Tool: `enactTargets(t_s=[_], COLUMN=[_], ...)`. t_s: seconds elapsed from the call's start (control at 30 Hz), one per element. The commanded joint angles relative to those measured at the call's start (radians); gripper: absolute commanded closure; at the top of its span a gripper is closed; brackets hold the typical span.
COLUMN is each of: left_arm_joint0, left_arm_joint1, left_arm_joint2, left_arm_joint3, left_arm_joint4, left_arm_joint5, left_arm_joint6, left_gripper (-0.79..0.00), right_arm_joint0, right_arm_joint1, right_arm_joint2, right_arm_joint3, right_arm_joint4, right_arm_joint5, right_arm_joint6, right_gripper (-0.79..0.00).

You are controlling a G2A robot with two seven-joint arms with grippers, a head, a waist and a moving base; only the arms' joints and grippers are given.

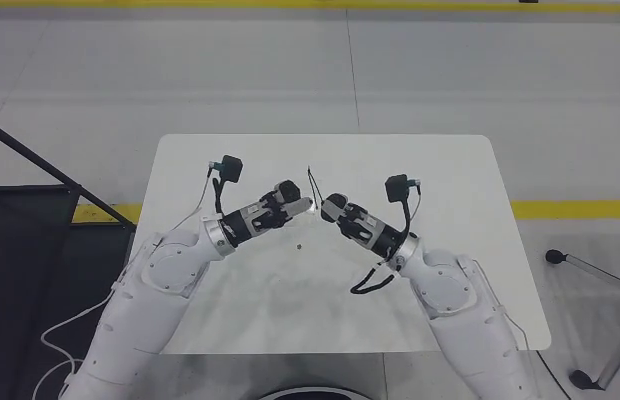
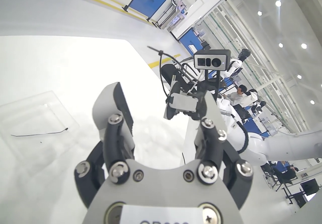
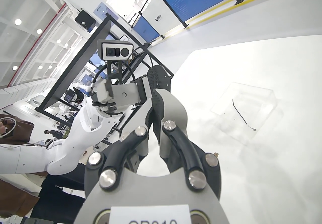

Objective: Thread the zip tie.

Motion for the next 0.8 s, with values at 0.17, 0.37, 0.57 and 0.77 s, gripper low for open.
enactTargets(t_s=[0.17,0.37,0.57,0.77], left_arm_joint0=[0.01,-0.002,-0.011,-0.011], left_arm_joint1=[0.008,0.018,0.022,0.022], left_arm_joint2=[-0.049,-0.088,-0.098,-0.098], left_arm_joint3=[0.029,0.057,0.069,0.069], left_arm_joint4=[-0.133,-0.243,-0.287,-0.287], left_arm_joint5=[-0.021,-0.007,0.011,0.011], left_arm_joint6=[-0.055,-0.155,-0.203,-0.203], left_gripper=[-0.785,-0.785,-0.785,-0.785], right_arm_joint0=[-0.015,-0.034,-0.042,-0.042], right_arm_joint1=[0.011,0.022,0.031,0.031], right_arm_joint2=[0.053,0.095,0.125,0.125], right_arm_joint3=[-0.006,-0.009,-0.003,-0.003], right_arm_joint4=[0.054,0.108,0.148,0.148], right_arm_joint5=[-0.03,-0.065,-0.098,-0.098], right_arm_joint6=[0.026,0.056,0.101,0.101], right_gripper=[0.0,0.0,0.0,0.0])
